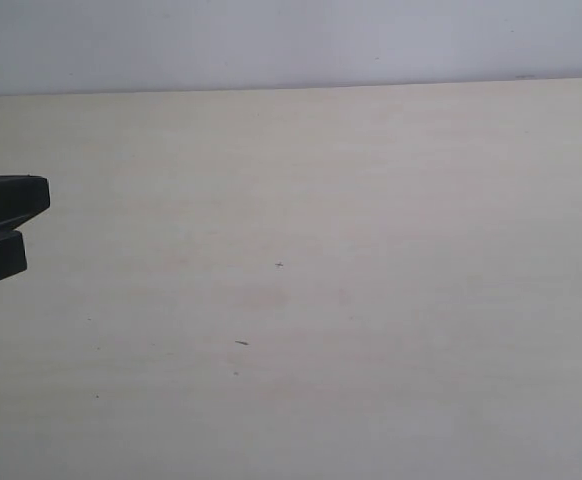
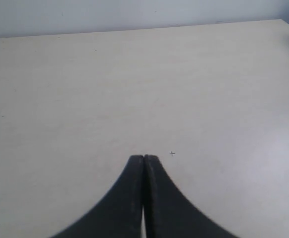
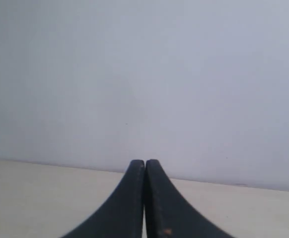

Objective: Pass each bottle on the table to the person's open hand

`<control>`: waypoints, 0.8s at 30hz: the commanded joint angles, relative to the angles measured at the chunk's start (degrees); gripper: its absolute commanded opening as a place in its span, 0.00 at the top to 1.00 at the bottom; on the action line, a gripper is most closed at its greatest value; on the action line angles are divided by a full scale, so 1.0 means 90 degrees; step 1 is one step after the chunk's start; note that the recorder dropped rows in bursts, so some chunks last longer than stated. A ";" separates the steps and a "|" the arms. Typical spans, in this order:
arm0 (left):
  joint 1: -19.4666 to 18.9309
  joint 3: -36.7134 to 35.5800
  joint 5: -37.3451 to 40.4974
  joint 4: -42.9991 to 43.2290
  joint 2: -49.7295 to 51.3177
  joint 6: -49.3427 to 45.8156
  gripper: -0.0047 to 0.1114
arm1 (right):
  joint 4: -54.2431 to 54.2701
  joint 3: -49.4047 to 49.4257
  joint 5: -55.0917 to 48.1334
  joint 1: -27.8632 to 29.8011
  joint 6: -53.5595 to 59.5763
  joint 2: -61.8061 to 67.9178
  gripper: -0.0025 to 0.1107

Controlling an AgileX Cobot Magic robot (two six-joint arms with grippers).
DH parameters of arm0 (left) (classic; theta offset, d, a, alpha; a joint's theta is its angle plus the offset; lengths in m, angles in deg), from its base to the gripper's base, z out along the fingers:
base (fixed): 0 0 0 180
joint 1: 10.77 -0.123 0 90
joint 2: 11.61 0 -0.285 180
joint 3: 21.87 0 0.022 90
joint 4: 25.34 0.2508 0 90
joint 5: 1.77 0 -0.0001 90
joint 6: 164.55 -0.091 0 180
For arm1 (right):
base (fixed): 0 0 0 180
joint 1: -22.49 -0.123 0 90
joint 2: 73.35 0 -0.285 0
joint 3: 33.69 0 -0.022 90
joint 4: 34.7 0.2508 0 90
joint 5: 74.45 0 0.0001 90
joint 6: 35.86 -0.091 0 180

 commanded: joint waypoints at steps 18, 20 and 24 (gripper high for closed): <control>-0.0021 -0.0035 -0.0109 0.0004 -0.0042 -0.0013 0.96 | -0.0078 0.1431 0.0556 0.0257 0.0092 -0.0417 0.98; -0.0021 -0.0035 -0.0109 0.0004 -0.0042 -0.0013 0.96 | -0.0078 0.1650 0.0556 0.0257 0.0080 -0.0417 0.98; -0.0021 -0.0035 -0.0109 0.0004 -0.0042 -0.0013 0.96 | -0.0078 0.2213 0.0515 0.0257 -0.0273 -0.0417 0.98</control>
